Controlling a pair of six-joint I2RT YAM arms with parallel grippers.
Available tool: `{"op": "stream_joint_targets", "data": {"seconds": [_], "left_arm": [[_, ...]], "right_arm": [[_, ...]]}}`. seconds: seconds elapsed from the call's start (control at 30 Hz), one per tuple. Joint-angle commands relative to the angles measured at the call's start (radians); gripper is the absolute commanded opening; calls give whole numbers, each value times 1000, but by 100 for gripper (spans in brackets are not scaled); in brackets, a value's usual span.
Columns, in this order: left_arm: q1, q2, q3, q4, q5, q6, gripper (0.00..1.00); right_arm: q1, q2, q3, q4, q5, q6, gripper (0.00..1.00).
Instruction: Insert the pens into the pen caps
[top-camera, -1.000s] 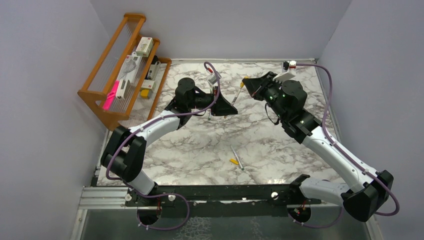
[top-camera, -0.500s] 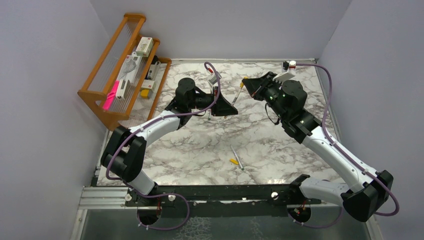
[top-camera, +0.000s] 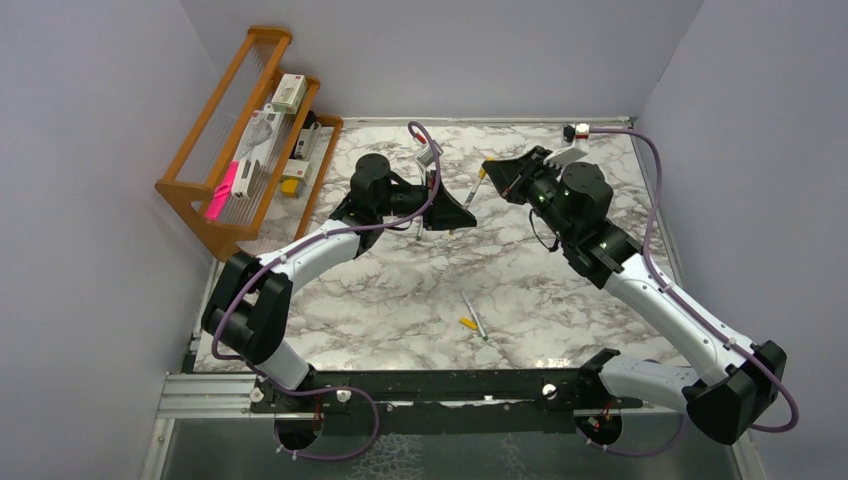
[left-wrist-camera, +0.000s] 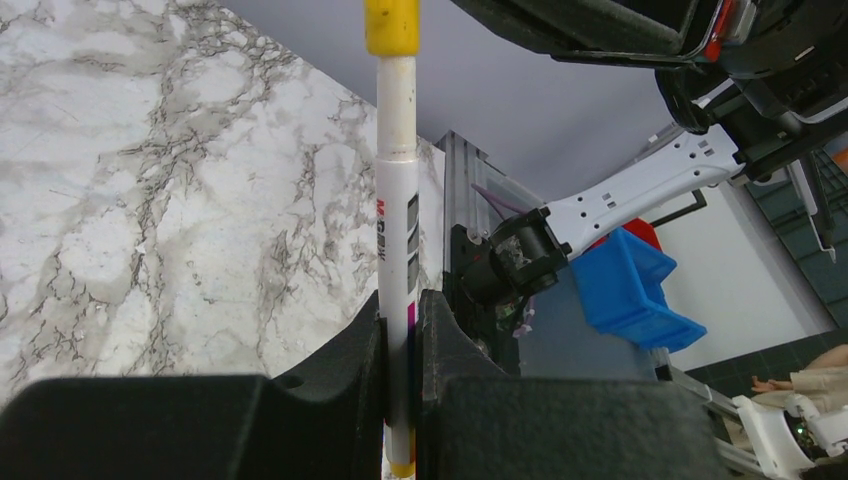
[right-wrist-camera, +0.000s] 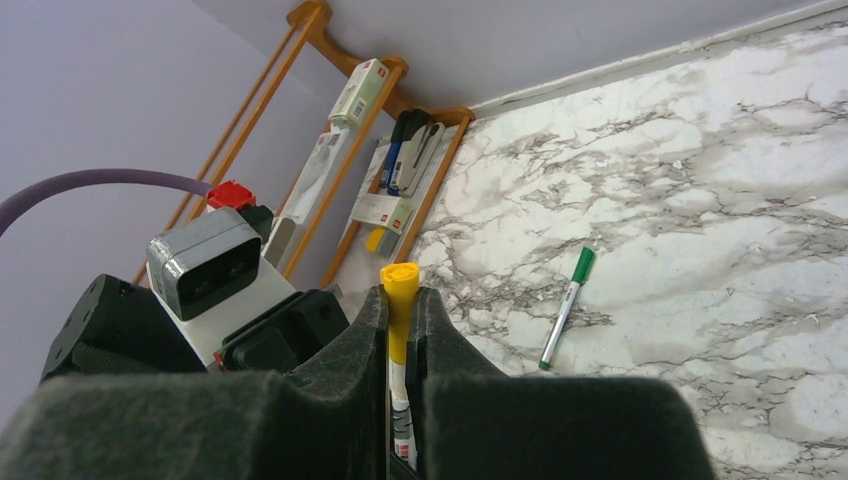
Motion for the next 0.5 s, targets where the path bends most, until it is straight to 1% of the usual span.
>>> {"op": "stream_joint_targets", "data": {"seconds": [0.0,0.23,0.47], "left_arm": [[-5,-15,29,32,17,-1,0],[-5,-14,25,32,-12,-1,0],[-5,-20,43,39,-101,-10,0]], "right_arm": [[-6,-17,-21,10,-27,4,1],[-6,-17,-33,12,-64,25,1],[-6,-34,-104,41,-125,75,1]]}}
